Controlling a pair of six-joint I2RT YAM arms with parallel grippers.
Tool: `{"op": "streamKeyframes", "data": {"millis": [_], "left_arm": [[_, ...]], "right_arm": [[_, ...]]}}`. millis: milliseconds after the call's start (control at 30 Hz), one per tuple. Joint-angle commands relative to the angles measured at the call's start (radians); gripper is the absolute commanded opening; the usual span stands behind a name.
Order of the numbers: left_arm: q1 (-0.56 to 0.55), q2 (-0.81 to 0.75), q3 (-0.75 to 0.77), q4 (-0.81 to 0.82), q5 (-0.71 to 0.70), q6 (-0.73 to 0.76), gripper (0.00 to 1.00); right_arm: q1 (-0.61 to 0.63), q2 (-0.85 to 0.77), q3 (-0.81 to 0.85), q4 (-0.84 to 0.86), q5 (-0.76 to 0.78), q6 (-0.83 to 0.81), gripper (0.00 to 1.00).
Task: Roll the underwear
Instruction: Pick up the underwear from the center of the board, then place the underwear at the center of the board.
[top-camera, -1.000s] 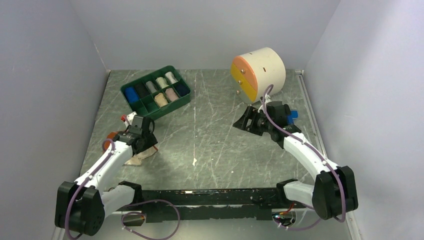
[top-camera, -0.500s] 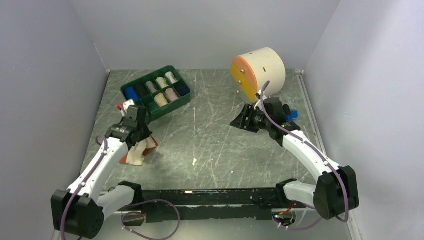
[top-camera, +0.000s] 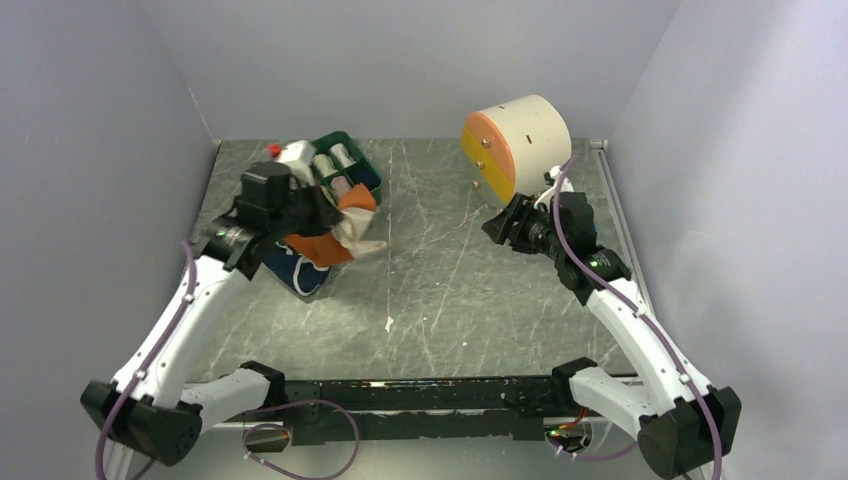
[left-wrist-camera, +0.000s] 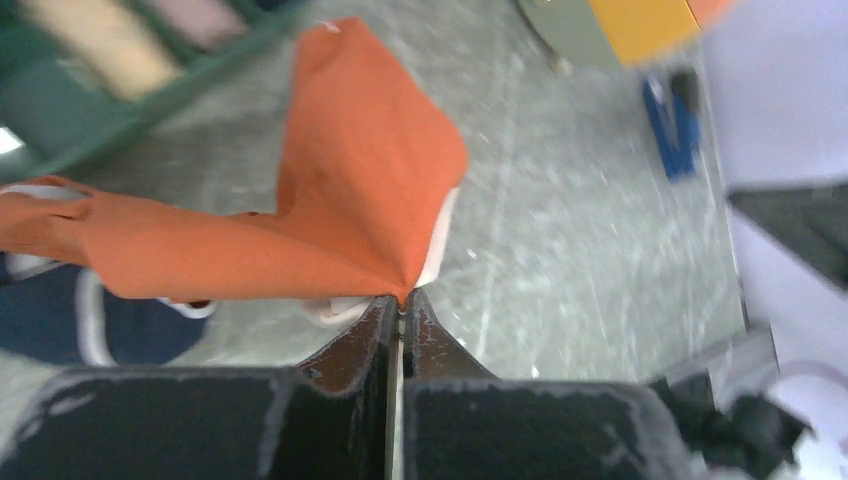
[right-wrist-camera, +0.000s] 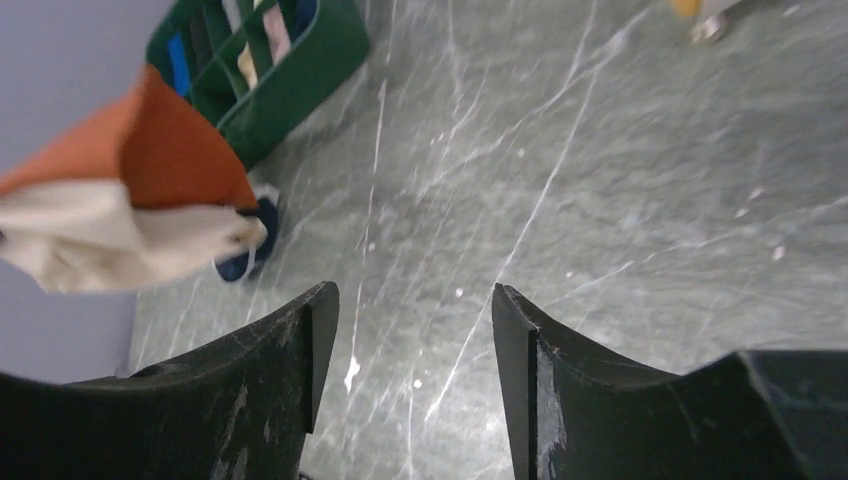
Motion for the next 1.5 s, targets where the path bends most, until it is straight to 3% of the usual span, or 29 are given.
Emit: {"op": "streamKeyframes", "data": {"millis": [0, 200, 333, 500, 533, 633, 833, 933, 1033, 1167, 1300, 1467], "left_arm": [[-0.193, 0.071, 0.039, 0.081, 0.131, 0.044, 0.05], [-0.456, 0.187, -0.009, 0.232, 0.173, 0.046, 0.05], [-0.590, 0.277, -0.057, 0.281, 0.173, 0.048, 0.08], [-0.599, 0.267, -0.155, 0.243, 0.029, 0.010, 0.77], [-0.598, 0.242, -0.172, 0.239, -0.011, 0.006, 0.85], [-0.575, 0.181, -0.201, 0.228, -0.092, 0.020, 0.96], [-0.321, 0.220, -0.204, 0.167, -0.164, 0.033, 0.96], [-0.217, 0.299, -0.219, 0.167, -0.168, 0.031, 0.97], [-0.168, 0.375, -0.251, 0.232, -0.136, 0.019, 0.96], [-0.128, 0.455, -0.291, 0.307, -0.170, -0.028, 0.96], [-0.081, 0.520, -0.299, 0.241, -0.265, -0.086, 0.92], [0.031, 0.416, -0.429, 0.184, -0.324, -0.161, 0.91]], "right_arm": [[-0.003, -0.057, 0.057, -0.051, 0.179, -0.024, 0.62], [-0.003, -0.073, 0.058, -0.110, 0.273, -0.006, 0.62], [-0.003, -0.070, 0.042, -0.107, 0.248, 0.012, 0.65], [-0.003, -0.023, 0.024, -0.115, 0.096, 0.007, 0.69], [-0.003, -0.011, 0.019, -0.125, 0.084, 0.011, 0.69], [-0.003, 0.026, -0.011, -0.155, 0.056, 0.018, 0.71], [0.016, 0.148, -0.113, -0.178, -0.084, 0.028, 0.73], [0.112, 0.215, -0.128, -0.173, -0.084, 0.007, 0.74], [0.229, 0.254, -0.118, -0.179, 0.007, 0.019, 0.74], [0.282, 0.265, -0.108, -0.145, 0.005, 0.013, 0.74], [0.306, 0.296, -0.065, -0.146, -0.029, -0.033, 0.73], [0.349, 0.351, 0.014, -0.194, -0.003, -0.127, 0.76]]}}
